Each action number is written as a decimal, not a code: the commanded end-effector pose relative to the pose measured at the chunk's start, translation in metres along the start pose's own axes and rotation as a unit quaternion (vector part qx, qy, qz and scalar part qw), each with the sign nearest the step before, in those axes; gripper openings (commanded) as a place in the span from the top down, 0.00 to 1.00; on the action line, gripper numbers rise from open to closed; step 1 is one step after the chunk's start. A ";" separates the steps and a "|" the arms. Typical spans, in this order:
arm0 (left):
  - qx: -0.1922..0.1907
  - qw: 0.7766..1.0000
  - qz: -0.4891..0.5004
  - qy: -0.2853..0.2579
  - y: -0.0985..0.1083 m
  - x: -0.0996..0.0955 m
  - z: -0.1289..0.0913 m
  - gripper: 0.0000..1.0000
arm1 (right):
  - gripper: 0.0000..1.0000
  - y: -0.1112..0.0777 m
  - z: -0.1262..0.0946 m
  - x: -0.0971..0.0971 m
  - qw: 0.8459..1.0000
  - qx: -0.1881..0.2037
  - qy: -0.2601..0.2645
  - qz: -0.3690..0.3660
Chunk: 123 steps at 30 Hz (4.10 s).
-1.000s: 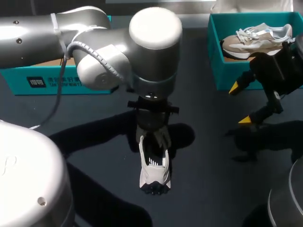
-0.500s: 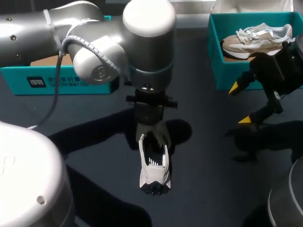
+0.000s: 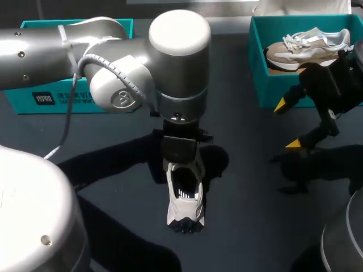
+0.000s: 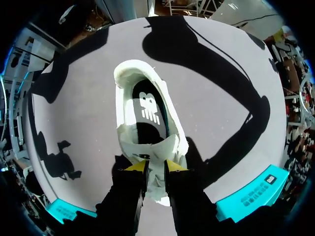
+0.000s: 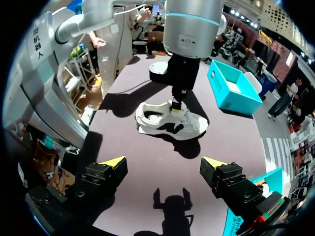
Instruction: Take the shoe out of the shoebox, open the shoe tongue, remove and reinsert the insole, then place the shoe into the shoebox
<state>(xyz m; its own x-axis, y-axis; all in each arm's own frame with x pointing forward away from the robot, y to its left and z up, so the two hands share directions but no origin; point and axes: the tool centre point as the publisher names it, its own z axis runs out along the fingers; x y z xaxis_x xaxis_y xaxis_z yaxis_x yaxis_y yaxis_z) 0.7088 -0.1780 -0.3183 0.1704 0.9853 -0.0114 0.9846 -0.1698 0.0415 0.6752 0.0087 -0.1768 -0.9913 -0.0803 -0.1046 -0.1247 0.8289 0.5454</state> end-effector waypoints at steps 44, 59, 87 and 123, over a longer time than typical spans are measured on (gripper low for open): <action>0.075 0.880 -0.461 -0.090 -0.058 0.008 -0.033 0.00 | 0.00 0.000 0.001 -0.001 1.000 0.002 0.001 0.000; 0.018 0.713 -0.691 -0.121 -0.090 0.015 -0.036 0.00 | 0.00 0.000 0.001 -0.001 1.000 0.002 0.001 0.000; 0.018 0.588 -0.808 -0.022 -0.124 -0.028 0.039 0.38 | 0.00 0.000 0.001 -0.001 1.000 0.002 0.001 0.000; 0.063 0.662 -0.745 0.051 -0.141 -0.003 0.062 1.00 | 0.00 0.000 0.001 -0.001 1.000 0.002 0.001 0.000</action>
<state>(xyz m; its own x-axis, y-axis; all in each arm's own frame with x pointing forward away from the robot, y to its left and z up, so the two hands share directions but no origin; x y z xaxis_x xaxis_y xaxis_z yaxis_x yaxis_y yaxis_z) 0.5652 -0.1634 -0.3910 -0.9954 0.0526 0.0796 0.0519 0.9986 -0.0116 0.6752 0.0087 -0.1767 -0.9913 -0.0804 -0.1046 -0.1248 0.8289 0.5453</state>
